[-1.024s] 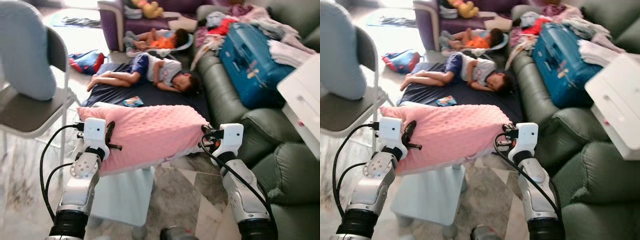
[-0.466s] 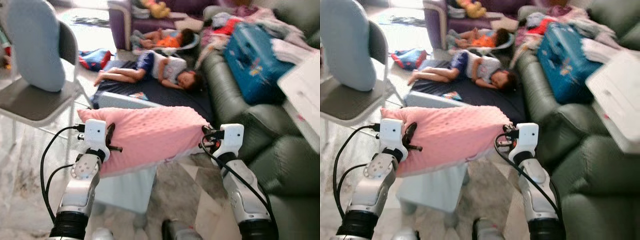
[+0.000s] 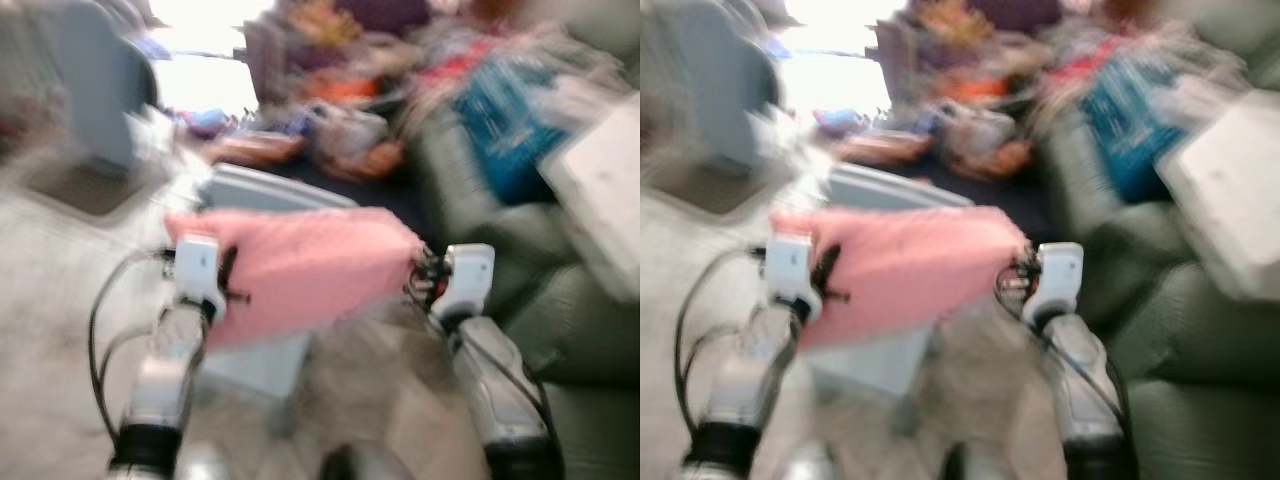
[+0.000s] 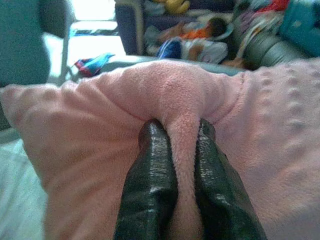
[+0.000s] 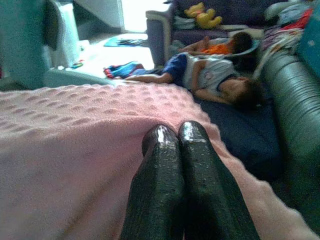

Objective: Move the pillow to the sofa

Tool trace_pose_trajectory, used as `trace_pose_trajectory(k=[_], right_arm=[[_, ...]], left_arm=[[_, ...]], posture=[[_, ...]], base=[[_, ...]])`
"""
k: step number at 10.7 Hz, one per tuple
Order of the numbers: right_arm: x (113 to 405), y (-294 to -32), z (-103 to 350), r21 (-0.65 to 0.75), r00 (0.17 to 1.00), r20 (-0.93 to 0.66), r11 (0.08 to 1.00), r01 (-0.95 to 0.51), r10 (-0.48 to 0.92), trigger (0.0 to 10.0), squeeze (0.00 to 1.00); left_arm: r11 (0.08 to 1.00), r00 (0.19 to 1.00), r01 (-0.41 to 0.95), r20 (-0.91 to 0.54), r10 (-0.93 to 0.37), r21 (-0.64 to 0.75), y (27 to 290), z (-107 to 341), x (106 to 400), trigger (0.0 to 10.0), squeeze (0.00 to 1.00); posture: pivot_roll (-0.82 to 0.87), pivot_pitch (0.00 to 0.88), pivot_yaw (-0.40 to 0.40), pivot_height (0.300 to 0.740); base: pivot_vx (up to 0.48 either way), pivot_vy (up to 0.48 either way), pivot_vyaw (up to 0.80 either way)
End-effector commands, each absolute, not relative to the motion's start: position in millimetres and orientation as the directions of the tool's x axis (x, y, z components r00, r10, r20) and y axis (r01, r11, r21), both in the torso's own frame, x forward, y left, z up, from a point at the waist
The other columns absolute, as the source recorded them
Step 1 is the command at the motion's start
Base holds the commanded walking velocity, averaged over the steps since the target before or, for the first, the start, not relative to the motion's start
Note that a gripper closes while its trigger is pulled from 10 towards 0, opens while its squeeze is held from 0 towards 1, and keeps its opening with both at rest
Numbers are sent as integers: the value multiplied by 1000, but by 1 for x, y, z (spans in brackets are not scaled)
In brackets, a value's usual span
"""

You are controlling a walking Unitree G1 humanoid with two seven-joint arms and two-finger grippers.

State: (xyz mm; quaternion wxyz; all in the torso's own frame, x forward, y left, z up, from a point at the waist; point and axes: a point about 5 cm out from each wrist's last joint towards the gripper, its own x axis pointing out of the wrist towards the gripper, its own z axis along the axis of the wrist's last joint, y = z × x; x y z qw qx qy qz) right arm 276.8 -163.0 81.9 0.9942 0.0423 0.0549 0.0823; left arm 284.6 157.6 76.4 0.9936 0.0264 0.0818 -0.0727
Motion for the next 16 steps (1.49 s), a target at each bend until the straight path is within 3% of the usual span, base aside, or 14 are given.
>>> trace_pose_trajectory(k=[1, 9, 16], right_arm=[[279, -166, 88, 89, 985, -77, 985, -149, 156, 10000, 0], [277, -161, 84, 105, 986, -86, 986, -131, 140, 10000, 0], [285, -161, 86, 93, 987, -78, 987, -130, 138, 10000, 0]], left_arm=[[986, 979, 159, -139, -151, 48, 156, 84, 289, 10000, 0], [984, 978, 163, -143, -152, 67, 163, 87, 291, 10000, 0], [986, 978, 157, -150, -147, 55, 165, 88, 292, 10000, 0]], posture=[[-33, 0, -78, 740], [-27, 0, -54, 740], [-25, 0, -42, 740]], base=[[-274, 0, 0], [-204, 0, 0], [0, 85, -750]])
